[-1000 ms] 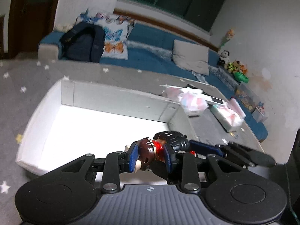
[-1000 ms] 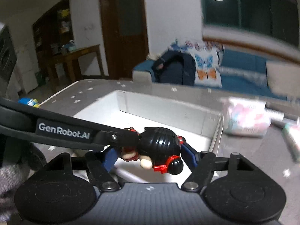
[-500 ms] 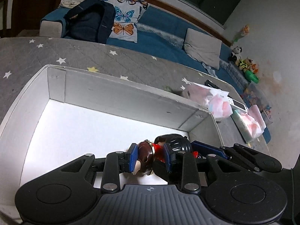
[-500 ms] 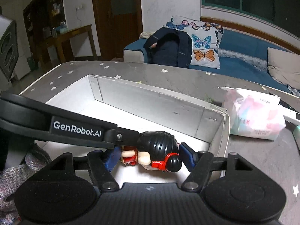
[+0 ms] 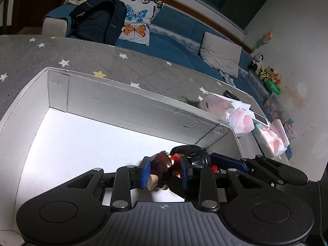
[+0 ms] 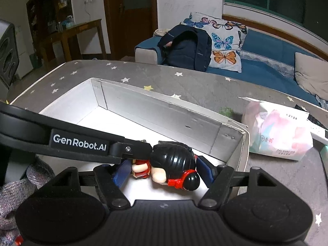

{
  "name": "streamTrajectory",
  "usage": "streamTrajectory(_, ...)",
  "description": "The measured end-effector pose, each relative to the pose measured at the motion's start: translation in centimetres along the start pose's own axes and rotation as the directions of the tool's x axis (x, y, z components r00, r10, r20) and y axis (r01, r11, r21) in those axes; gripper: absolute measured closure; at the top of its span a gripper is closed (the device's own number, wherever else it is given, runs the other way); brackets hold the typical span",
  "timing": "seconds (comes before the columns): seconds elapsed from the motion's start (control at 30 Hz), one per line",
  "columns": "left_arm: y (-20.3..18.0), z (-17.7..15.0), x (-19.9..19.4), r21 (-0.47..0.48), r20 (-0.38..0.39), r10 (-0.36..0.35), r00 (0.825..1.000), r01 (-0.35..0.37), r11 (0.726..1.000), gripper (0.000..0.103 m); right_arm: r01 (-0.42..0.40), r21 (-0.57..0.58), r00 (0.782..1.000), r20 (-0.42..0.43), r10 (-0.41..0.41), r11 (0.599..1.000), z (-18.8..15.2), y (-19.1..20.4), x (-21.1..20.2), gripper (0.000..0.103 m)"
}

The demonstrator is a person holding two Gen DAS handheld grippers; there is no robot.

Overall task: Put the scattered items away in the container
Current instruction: 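Lower the doll into the box and open the left gripper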

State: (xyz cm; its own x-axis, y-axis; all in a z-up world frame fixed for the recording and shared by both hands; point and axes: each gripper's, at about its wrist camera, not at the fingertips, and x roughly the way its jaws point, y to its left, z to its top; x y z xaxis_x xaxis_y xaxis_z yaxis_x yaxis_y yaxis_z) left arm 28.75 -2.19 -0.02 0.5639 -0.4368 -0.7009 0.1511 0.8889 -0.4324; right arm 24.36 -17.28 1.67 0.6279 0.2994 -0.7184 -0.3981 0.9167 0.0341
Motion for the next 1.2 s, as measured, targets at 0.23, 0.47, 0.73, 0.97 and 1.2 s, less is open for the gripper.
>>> streamTrajectory(0.23,-0.2,-0.2,-0.1,0.008,0.007,0.006,1.0,-0.006,1.0,0.07,0.006,-0.011,1.0,0.004,-0.006,1.0,0.0,0.0,0.0,0.033)
streamTrajectory(0.47,-0.2,-0.3,-0.4,-0.001,0.016,0.011,1.0,-0.011,1.0,0.068,0.006,-0.012,1.0,0.014,-0.005,1.0,-0.1,0.1,-0.1,0.031)
streamTrajectory(0.73,-0.1,-0.7,-1.3,-0.002,0.028,0.028,0.999,-0.028,1.0,0.069,0.009,-0.006,1.0,0.028,-0.009,1.0,-0.5,0.2,-0.9,0.027)
streamTrajectory(0.97,-0.2,-1.1,-2.5,-0.002,0.046,0.036,0.998,-0.036,0.999,0.069,0.01,-0.003,0.999,0.05,-0.01,1.0,-0.9,0.4,-2.1,0.027)
streamTrajectory(1.2,-0.5,-2.0,-4.0,-0.017,0.078,0.064,0.995,-0.063,0.998,0.069,0.016,-0.002,0.996,0.09,-0.015,1.0,-1.3,1.1,-4.0,0.027)
